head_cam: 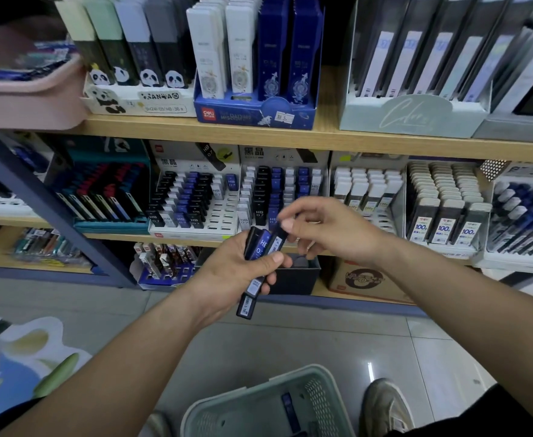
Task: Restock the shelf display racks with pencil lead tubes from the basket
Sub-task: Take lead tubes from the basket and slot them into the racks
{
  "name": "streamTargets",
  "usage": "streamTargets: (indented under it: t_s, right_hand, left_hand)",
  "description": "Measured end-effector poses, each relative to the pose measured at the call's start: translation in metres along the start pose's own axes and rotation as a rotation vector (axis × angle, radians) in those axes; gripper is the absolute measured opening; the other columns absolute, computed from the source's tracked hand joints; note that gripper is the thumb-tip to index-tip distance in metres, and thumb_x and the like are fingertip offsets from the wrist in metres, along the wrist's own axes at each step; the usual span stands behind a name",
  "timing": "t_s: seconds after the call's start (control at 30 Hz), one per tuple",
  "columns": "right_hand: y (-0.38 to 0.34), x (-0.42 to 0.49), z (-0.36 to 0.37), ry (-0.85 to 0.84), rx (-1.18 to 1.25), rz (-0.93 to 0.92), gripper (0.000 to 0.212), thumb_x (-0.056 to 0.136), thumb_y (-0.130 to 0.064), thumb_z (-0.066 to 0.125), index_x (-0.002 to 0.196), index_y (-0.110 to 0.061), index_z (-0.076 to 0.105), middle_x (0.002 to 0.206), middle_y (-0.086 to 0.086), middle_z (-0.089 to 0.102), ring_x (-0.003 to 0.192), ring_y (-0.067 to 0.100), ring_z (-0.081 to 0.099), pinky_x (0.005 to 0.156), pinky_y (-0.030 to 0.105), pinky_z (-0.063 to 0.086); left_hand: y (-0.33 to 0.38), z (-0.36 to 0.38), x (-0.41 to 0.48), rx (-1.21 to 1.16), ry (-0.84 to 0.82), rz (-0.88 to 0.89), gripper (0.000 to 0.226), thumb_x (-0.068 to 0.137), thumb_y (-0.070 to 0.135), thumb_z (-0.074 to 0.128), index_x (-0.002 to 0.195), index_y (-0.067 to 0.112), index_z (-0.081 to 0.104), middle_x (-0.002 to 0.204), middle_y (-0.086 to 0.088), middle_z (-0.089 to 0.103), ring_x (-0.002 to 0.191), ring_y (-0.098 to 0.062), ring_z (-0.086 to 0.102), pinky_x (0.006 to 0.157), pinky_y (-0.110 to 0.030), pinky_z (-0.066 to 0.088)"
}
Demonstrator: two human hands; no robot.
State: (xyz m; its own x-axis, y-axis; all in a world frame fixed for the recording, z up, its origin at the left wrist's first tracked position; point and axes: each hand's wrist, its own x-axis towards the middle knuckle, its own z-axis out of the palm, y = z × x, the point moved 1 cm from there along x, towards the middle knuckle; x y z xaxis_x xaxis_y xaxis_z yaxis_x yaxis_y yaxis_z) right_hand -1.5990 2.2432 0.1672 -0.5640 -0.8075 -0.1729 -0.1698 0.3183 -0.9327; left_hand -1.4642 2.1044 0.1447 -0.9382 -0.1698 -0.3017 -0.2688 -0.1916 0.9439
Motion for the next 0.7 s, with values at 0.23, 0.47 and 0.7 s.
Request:
streamTargets:
  t_s: [0.23, 0.47, 0.7]
  right_hand:
    - [0.004, 0.002, -0.004, -0.01, 0.037, -0.033, 0.015, 0.089, -0.016, 0.071, 0.096, -0.006, 0.062, 0.072, 0.006, 0.065, 0.062, 0.017, 0.064, 0.061, 0.03, 0.055]
    - [0.012, -0.003, -0.027, 0.041, 0.264, -0.045, 0.016, 0.081, 0.0, 0.074, 0.091, -0.007, 0.064, 0.083, 0.011, 0.067, 0.075, 0.022, 0.068, 0.074, 0.032, 0.057]
    - [0.012, -0.009, -0.011, -0.031, 0.114, 0.022, 0.012, 0.08, -0.002, 0.078, 0.088, 0.001, 0.069, 0.08, 0.009, 0.071, 0.073, 0.018, 0.071, 0.071, 0.029, 0.059]
  left_hand:
    - [-0.002, 0.002, 0.001, -0.012, -0.016, 0.017, 0.019, 0.096, 0.015, 0.061, 0.113, 0.006, 0.061, 0.095, -0.01, 0.073, 0.063, -0.013, 0.058, 0.054, -0.025, 0.048]
    - [-0.001, -0.009, 0.006, -0.128, 0.127, 0.014, 0.014, 0.095, 0.009, 0.063, 0.108, 0.009, 0.059, 0.083, -0.008, 0.068, 0.057, -0.013, 0.05, 0.047, -0.023, 0.042]
    - [-0.005, -0.016, 0.011, -0.096, 0.207, 0.056, 0.017, 0.093, -0.004, 0.062, 0.103, 0.01, 0.06, 0.072, -0.003, 0.054, 0.053, -0.012, 0.047, 0.044, -0.022, 0.04]
